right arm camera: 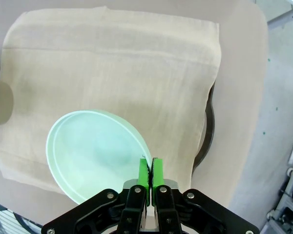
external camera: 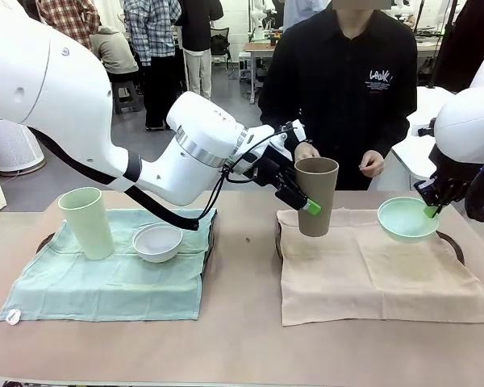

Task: Set up a tray with a mat and arrange the tableware.
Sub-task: Place the Picnic Bowl and Reusable plastic cup back onto the Handle tray in front of the human's position.

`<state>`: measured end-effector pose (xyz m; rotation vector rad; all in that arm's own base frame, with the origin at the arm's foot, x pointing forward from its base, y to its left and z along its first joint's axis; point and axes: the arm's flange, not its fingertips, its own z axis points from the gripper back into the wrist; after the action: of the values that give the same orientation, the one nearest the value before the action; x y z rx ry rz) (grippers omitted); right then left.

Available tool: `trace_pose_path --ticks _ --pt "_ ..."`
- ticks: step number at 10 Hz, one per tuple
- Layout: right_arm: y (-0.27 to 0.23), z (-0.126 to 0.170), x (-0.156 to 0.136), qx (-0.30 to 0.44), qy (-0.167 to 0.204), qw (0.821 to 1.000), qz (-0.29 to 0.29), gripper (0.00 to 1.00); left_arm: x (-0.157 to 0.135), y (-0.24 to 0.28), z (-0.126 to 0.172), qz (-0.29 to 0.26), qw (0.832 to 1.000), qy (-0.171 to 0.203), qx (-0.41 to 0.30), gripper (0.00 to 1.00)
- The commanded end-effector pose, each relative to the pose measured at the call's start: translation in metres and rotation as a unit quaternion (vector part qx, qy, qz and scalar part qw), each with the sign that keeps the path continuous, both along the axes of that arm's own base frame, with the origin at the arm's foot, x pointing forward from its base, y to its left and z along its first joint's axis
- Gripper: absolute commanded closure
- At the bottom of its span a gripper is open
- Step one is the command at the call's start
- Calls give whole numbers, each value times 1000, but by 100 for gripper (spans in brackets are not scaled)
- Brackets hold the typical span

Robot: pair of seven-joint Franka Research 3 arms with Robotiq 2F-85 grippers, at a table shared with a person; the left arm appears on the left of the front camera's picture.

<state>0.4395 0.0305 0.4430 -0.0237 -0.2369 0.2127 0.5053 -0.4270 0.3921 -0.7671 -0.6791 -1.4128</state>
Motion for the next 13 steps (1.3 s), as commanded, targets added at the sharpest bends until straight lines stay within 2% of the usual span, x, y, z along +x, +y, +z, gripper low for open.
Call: trace_pose_path --ticks 1,3,5,11,12,13 --pt "-4 -18 9 28 22 999 19 96 -7 -9 -10 -12 999 -30 22 15" --pt "0 -39 18 39 45 997 54 96 -12 -26 -25 -14 996 -77 38 15" --pt "0 -46 22 39 49 996 56 96 -11 -35 -32 -29 995 -93 23 15" --pt "-12 -70 32 54 44 995 73 96 -2 -42 -72 -54 996 -77 -9 15" --pt "-15 -72 34 56 46 995 74 89 -2 -42 -73 -53 996 -72 -11 15" --pt "-16 -73 35 56 48 994 77 37 -2 -42 -72 -55 996 -68 -12 0"
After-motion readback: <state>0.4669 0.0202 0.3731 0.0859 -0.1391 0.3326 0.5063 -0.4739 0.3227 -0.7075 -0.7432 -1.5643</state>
